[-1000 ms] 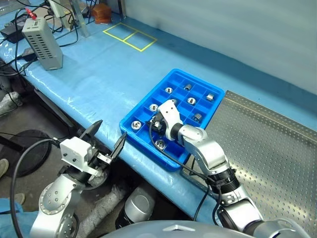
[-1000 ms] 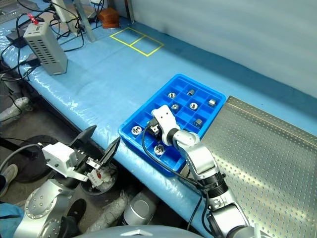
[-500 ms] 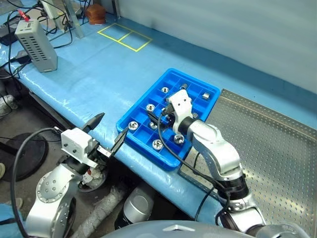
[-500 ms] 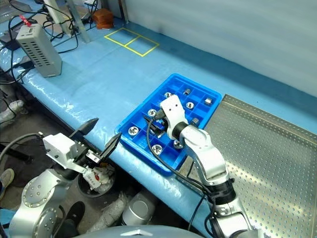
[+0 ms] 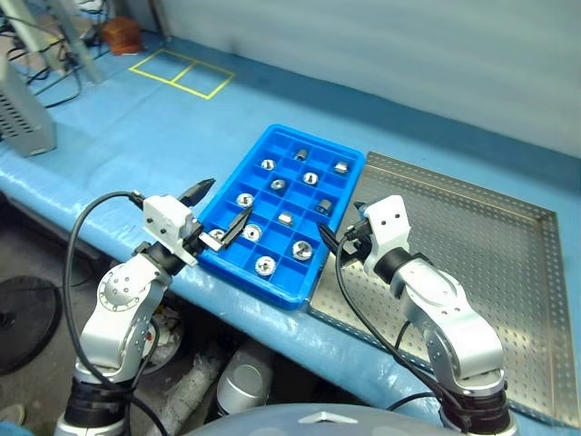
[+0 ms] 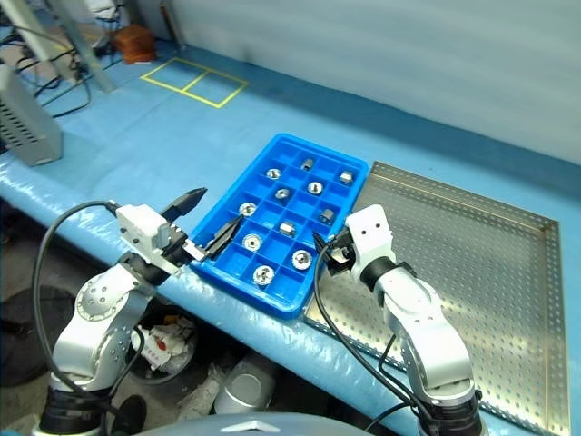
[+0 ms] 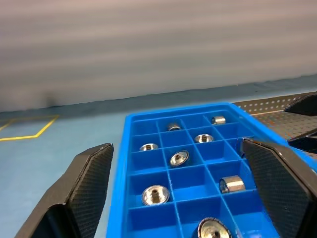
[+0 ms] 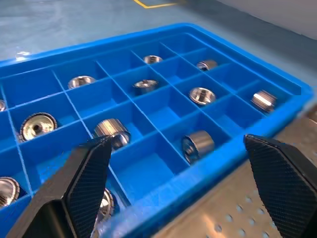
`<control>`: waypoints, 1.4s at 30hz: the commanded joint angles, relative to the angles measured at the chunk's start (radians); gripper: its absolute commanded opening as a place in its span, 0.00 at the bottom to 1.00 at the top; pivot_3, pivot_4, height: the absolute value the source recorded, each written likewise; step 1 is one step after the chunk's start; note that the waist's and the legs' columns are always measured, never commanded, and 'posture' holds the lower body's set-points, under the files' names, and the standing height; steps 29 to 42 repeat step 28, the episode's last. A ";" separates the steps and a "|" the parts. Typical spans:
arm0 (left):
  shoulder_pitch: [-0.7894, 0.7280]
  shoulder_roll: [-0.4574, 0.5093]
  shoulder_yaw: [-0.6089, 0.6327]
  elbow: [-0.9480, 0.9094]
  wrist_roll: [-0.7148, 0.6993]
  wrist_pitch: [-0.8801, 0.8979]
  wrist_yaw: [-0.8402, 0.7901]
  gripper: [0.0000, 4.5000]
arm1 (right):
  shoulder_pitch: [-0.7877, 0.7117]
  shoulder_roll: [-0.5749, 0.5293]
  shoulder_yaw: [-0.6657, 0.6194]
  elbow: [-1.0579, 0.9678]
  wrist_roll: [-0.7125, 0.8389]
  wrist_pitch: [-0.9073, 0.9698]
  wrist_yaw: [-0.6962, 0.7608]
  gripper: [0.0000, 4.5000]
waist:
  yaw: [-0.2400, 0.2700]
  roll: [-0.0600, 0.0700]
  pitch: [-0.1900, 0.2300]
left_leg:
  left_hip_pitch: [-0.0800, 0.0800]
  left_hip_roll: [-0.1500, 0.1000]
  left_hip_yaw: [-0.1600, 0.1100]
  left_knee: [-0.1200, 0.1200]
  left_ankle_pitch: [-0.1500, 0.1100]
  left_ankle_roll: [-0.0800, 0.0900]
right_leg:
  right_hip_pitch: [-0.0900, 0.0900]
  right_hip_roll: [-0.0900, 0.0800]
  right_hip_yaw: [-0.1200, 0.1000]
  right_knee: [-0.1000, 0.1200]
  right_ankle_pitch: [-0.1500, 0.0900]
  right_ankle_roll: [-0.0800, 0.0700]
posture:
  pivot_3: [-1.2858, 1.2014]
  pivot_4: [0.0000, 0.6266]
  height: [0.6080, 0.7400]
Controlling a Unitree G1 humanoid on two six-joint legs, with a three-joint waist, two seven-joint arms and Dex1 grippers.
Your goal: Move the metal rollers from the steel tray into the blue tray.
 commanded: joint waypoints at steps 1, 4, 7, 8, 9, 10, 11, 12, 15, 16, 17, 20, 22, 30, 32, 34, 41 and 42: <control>-0.065 -0.024 -0.028 0.044 0.008 -0.012 -0.010 1.00 | 0.037 0.003 -0.030 -0.098 -0.007 0.012 -0.039 0.99 | -0.047 0.000 0.000 | 0.001 0.000 -0.001 0.000 0.000 0.000 | 0.001 0.001 0.000 -0.001 0.000 0.000 | 0.60 0.24 1.00; -0.105 -0.040 -0.048 0.081 0.014 -0.015 -0.017 1.00 | 0.065 0.004 -0.038 -0.128 -0.011 0.023 -0.059 0.99 | -0.114 0.001 0.000 | 0.001 0.000 -0.004 0.002 0.000 0.000 | 0.004 0.002 0.000 -0.002 0.000 0.000 | 0.59 0.24 1.00; -0.135 -0.046 -0.068 0.109 0.015 -0.017 -0.033 1.00 | 0.096 0.009 -0.040 -0.153 -0.014 0.030 -0.081 0.99 | -0.197 0.001 0.000 | 0.002 0.000 -0.005 0.002 0.000 0.000 | 0.005 0.003 0.001 -0.001 0.001 0.000 | 0.57 0.24 1.00; -0.141 -0.046 -0.071 0.115 0.015 -0.018 -0.036 1.00 | 0.105 0.010 -0.040 -0.158 -0.013 0.030 -0.086 0.99 | -0.221 0.001 0.000 | 0.003 0.000 -0.006 0.002 0.000 0.001 | 0.006 0.003 0.001 -0.001 0.001 0.000 | 0.57 0.24 1.00; -0.144 -0.046 -0.074 0.119 0.015 -0.018 -0.038 1.00 | 0.114 0.011 -0.039 -0.164 -0.014 0.032 -0.092 0.99 | -0.242 0.001 0.000 | 0.003 0.000 -0.007 0.002 0.000 0.001 | 0.006 0.003 0.001 -0.001 0.001 0.000 | 0.57 0.24 1.00; -0.147 -0.045 -0.075 0.123 0.014 -0.019 -0.040 1.00 | 0.123 0.011 -0.035 -0.170 -0.016 0.034 -0.098 0.99 | -0.266 0.000 0.000 | 0.003 0.000 -0.007 0.002 0.000 0.001 | 0.007 0.003 0.001 -0.001 0.001 -0.001 | 0.57 0.24 1.00; -0.149 -0.045 -0.076 0.125 0.013 -0.018 -0.042 1.00 | 0.130 0.011 -0.032 -0.175 -0.018 0.037 -0.103 0.99 | -0.291 0.001 0.000 | 0.003 0.000 -0.008 0.002 0.000 0.001 | 0.007 0.003 0.002 -0.001 0.001 -0.001 | 0.57 0.24 1.00; -0.151 -0.044 -0.079 0.128 0.013 -0.016 -0.047 1.00 | 0.134 0.011 -0.030 -0.177 -0.019 0.039 -0.107 0.99 | -0.311 0.001 0.000 | 0.004 0.000 -0.008 0.002 0.001 0.001 | 0.008 0.003 0.002 -0.001 0.001 -0.002 | 0.57 0.24 1.00; -0.148 -0.043 -0.083 0.127 0.011 -0.014 -0.056 1.00 | 0.145 0.009 -0.023 -0.182 -0.021 0.044 -0.117 0.99 | -0.359 0.000 0.000 | 0.011 0.000 -0.007 0.001 0.001 0.001 | 0.012 0.004 0.005 0.000 0.001 -0.001 | 0.56 0.24 1.00; -0.147 -0.044 -0.083 0.126 0.011 -0.014 -0.057 1.00 | 0.147 0.009 -0.022 -0.182 -0.021 0.044 -0.119 0.99 | -0.370 0.000 0.000 | 0.015 0.000 -0.007 -0.001 0.000 0.001 | 0.015 0.004 0.005 0.000 0.000 -0.002 | 0.56 0.24 1.00; -0.145 -0.044 -0.082 0.124 0.011 -0.013 -0.058 1.00 | 0.148 0.009 -0.021 -0.182 -0.020 0.044 -0.121 0.99 | -0.377 0.000 0.000 | 0.018 0.000 -0.007 -0.001 0.000 0.001 | 0.018 0.004 0.005 0.000 -0.001 -0.002 | 0.57 0.24 1.00; -0.141 -0.044 -0.081 0.120 0.011 -0.011 -0.060 1.00 | 0.144 0.008 -0.020 -0.176 -0.018 0.045 -0.122 0.99 | -0.389 0.000 0.000 | 0.020 0.001 -0.007 -0.001 0.001 0.001 | 0.019 0.005 0.006 0.001 -0.001 -0.003 | 0.57 0.24 1.00; -0.134 -0.043 -0.080 0.114 0.010 -0.009 -0.058 1.00 | 0.141 0.007 -0.020 -0.173 -0.017 0.048 -0.121 0.99 | -0.392 0.000 0.000 | 0.020 0.001 -0.007 -0.001 0.001 0.001 | 0.019 0.006 0.006 0.002 -0.001 -0.003 | 0.57 0.24 1.00; -0.117 -0.041 -0.078 0.098 0.009 -0.005 -0.054 1.00 | 0.135 0.006 -0.020 -0.168 -0.015 0.054 -0.119 0.99 | -0.392 0.000 0.000 | 0.019 0.001 -0.006 -0.001 0.001 0.001 | 0.019 0.006 0.008 0.001 -0.001 -0.003 | 0.57 0.24 1.00; -0.117 -0.041 -0.078 0.098 0.009 -0.005 -0.054 1.00 | 0.135 0.006 -0.020 -0.168 -0.015 0.054 -0.119 0.99 | -0.392 0.000 0.000 | 0.019 0.001 -0.006 -0.001 0.001 0.001 | 0.019 0.006 0.008 0.001 -0.001 -0.003 | 0.57 0.24 1.00; -0.117 -0.041 -0.078 0.098 0.009 -0.005 -0.054 1.00 | 0.135 0.006 -0.020 -0.168 -0.015 0.054 -0.119 0.99 | -0.392 0.000 0.000 | 0.019 0.001 -0.006 -0.001 0.001 0.001 | 0.019 0.006 0.008 0.001 -0.001 -0.003 | 0.57 0.24 1.00; -0.117 -0.041 -0.078 0.098 0.009 -0.005 -0.054 1.00 | 0.135 0.006 -0.020 -0.168 -0.015 0.054 -0.119 0.99 | -0.392 0.000 0.000 | 0.019 0.001 -0.006 -0.001 0.001 0.001 | 0.019 0.006 0.008 0.001 -0.001 -0.003 | 0.57 0.24 1.00; -0.117 -0.041 -0.078 0.098 0.009 -0.005 -0.054 1.00 | 0.135 0.006 -0.020 -0.168 -0.015 0.054 -0.119 0.99 | -0.392 0.000 0.000 | 0.019 0.001 -0.006 -0.001 0.001 0.001 | 0.019 0.006 0.008 0.001 -0.001 -0.003 | 0.57 0.24 1.00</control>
